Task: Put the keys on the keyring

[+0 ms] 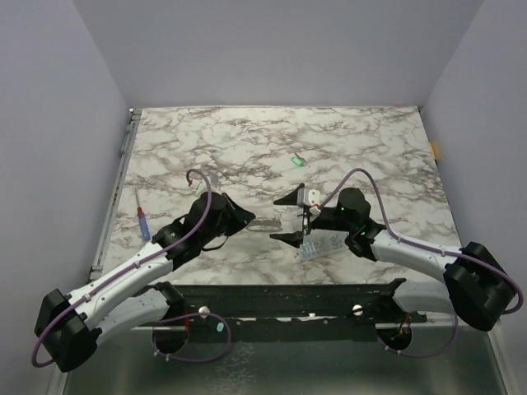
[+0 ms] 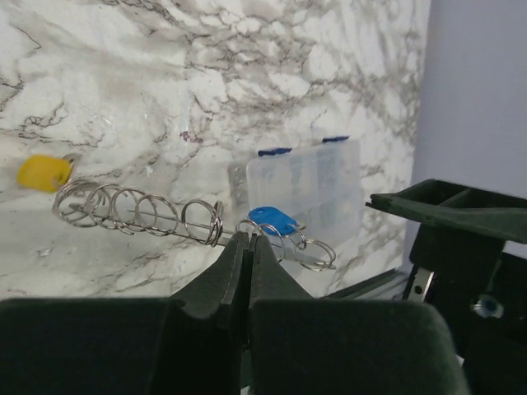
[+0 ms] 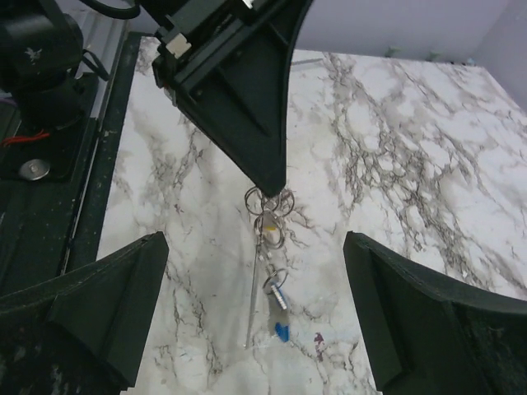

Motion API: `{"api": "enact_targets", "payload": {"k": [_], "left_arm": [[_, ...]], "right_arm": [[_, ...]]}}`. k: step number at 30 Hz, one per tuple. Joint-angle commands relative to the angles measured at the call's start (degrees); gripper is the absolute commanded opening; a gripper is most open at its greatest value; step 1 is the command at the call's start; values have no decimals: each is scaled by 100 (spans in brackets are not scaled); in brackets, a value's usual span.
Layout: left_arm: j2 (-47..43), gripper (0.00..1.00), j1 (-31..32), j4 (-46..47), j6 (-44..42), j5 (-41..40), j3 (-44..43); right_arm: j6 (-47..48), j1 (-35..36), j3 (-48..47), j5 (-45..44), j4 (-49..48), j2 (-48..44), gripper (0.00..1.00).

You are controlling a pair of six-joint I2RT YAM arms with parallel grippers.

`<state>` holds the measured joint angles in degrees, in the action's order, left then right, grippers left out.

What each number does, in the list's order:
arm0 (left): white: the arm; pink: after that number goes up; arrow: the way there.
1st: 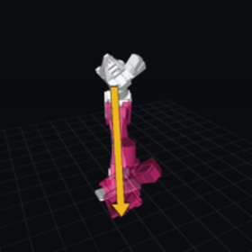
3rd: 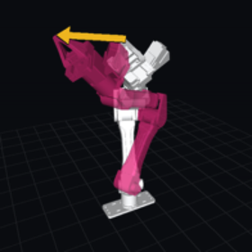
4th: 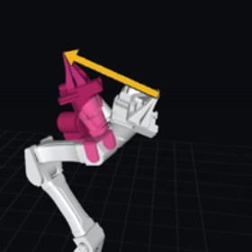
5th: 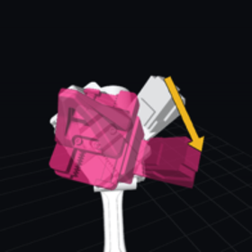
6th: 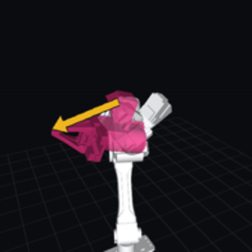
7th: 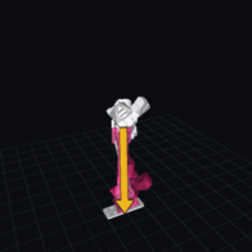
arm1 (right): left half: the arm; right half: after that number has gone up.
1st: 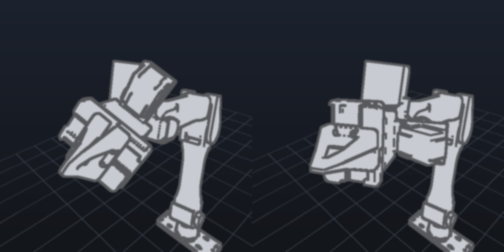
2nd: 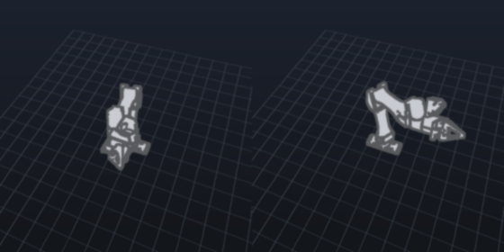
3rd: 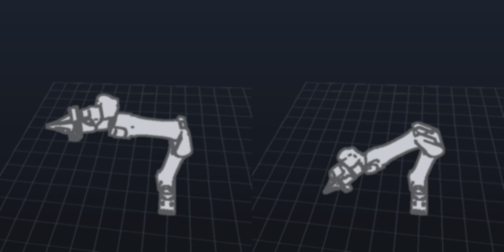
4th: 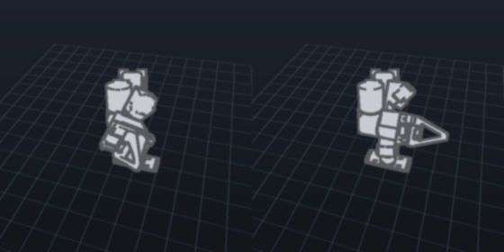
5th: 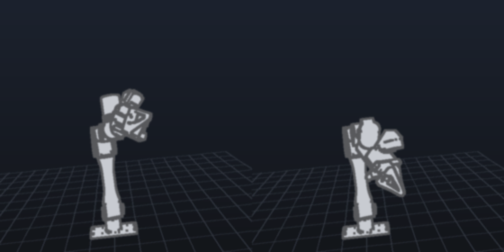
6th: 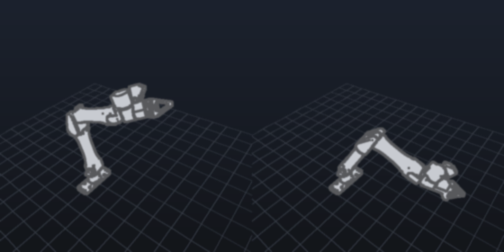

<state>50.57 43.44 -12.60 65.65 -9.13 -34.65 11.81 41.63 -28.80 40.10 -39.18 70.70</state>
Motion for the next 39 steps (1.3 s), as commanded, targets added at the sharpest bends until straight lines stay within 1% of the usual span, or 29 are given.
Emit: {"api": "enact_targets", "payload": {"k": [1,6,8,11,14,15,17,20,23,27,30,34,39], "left_arm": [[330,0,-52,-763,-1477,891,-581],[556,0,-47,-1378,-2467,1162,-1141],[680,0,-47,-1576,-2760,1223,-1340],[743,0,-51,-1676,-3104,1413,-1528],[702,0,-50,-1684,-3404,1675,-1617],[672,0,-49,-1684,-3490,1753,-1630],[608,0,-52,-1684,-3663,1881,-1657],[561,0,-51,-1694,-3970,2104,-1690],[490,0,-54,-1687,-4223,2231,-1709],[388,0,-51,-1643,-4532,2537,-1774],[328,0,-54,-1623,-4681,2615,-1803],[335,0,-46,-1602,-4842,2792,-1767],[307,0,-47,-1532,-5005,2891,-1730]], "right_arm": [[1026,32,-353,702,446,-92,100],[1366,31,-790,1149,1403,10,99],[1241,37,-905,1384,1566,148,97],[958,35,-863,1503,1296,282,89],[853,35,-733,1363,985,331,71],[834,36,-725,1311,978,368,69],[835,32,-749,1274,982,463,68],[695,36,-736,1254,773,585,62],[544,30,-724,1307,600,652,60],[448,38,-779,1369,639,748,60],[308,37,-774,1432,593,804,56],[98,38,-681,1667,286,756,56],[-263,32,-606,1886,-218,659,52]]}}
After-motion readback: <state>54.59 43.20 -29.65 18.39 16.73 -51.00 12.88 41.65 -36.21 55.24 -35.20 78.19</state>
